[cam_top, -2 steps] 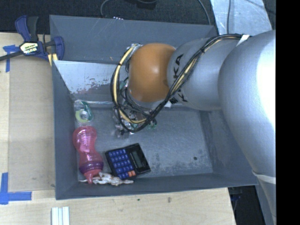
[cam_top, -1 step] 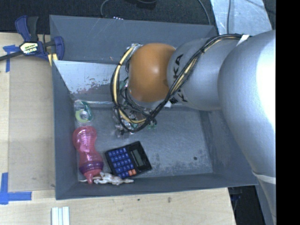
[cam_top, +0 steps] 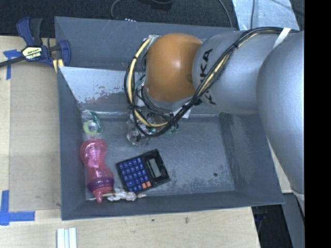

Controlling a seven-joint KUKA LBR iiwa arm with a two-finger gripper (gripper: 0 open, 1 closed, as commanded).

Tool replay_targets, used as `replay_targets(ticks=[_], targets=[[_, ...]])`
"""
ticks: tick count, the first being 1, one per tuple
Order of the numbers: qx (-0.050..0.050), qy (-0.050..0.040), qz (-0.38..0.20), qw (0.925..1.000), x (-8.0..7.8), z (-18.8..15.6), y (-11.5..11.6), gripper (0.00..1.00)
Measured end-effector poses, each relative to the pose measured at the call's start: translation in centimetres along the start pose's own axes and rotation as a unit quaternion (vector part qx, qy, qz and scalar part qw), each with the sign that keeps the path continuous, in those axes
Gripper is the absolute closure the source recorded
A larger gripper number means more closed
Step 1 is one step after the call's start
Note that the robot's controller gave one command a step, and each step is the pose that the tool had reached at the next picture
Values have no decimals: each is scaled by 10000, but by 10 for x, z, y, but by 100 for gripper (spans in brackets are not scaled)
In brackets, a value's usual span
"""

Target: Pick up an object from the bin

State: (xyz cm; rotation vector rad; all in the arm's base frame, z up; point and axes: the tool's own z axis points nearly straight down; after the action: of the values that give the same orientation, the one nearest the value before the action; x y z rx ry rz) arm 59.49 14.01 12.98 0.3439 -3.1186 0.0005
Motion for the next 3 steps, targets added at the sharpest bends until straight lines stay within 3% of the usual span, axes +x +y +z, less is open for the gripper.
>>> replay_targets(ticks=[1, 2, 3], targets=[[-3, -35, -17, 10000, -1, -15, 0, 100], [-6, -19, -261, 9997, -10, 0, -2, 100], [-10, -17, -1555, 9878, -8, 17, 8, 100]])
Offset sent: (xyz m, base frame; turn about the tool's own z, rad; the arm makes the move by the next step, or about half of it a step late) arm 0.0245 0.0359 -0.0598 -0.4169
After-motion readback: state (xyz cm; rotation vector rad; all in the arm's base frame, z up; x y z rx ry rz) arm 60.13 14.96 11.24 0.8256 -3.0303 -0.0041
